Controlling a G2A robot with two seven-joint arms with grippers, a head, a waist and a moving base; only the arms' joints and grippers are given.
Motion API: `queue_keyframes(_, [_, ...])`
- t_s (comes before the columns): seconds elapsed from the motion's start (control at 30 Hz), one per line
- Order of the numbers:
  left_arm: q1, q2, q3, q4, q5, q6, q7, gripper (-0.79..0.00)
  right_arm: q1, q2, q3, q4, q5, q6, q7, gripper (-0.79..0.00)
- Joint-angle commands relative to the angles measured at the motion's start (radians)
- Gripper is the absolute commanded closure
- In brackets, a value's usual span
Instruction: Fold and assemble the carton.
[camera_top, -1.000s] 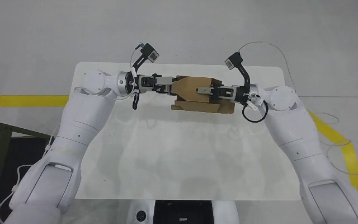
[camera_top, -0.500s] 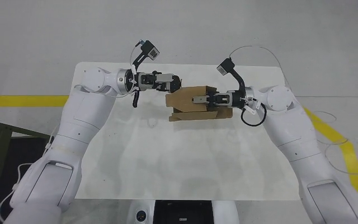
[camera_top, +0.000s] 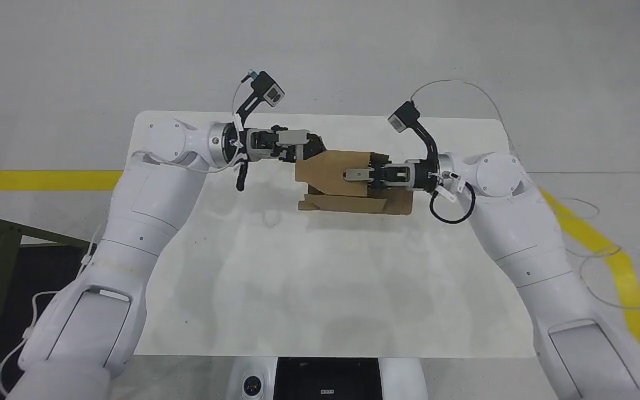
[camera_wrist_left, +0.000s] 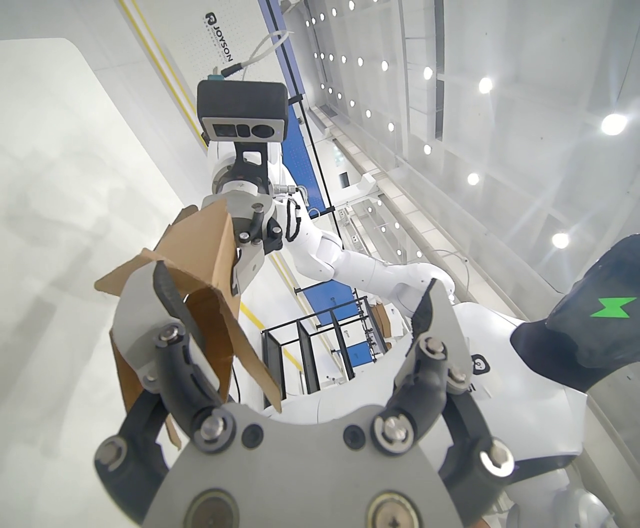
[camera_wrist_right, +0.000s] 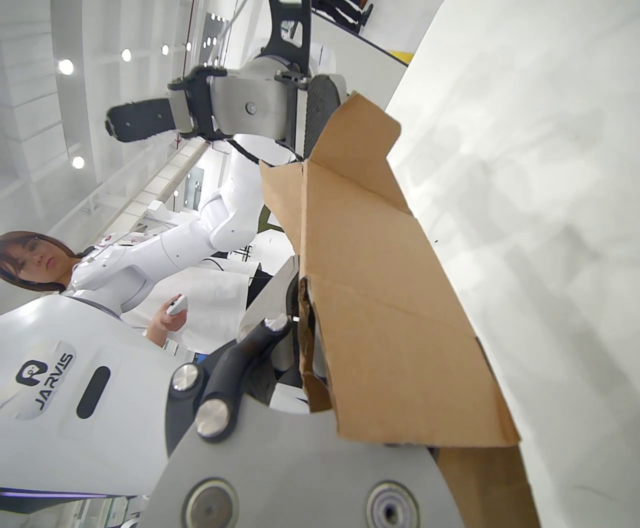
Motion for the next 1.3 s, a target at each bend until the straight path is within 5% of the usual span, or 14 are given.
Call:
queue_keyframes(0.0, [0.005, 0.001, -0.002, -0.004, 0.005, 0.0, 0.0, -0.785, -0.002, 0.001, 0.008, 0.002, -0.001, -0.002, -0.013, 0.0])
queue_keyframes(1.27, [0.055, -0.013, 0.014, -0.082, 0.01, 0.035, -0.007, -0.785, -0.049, 0.008, 0.082, -0.068, -0.122, -0.044, -0.299, 0.0])
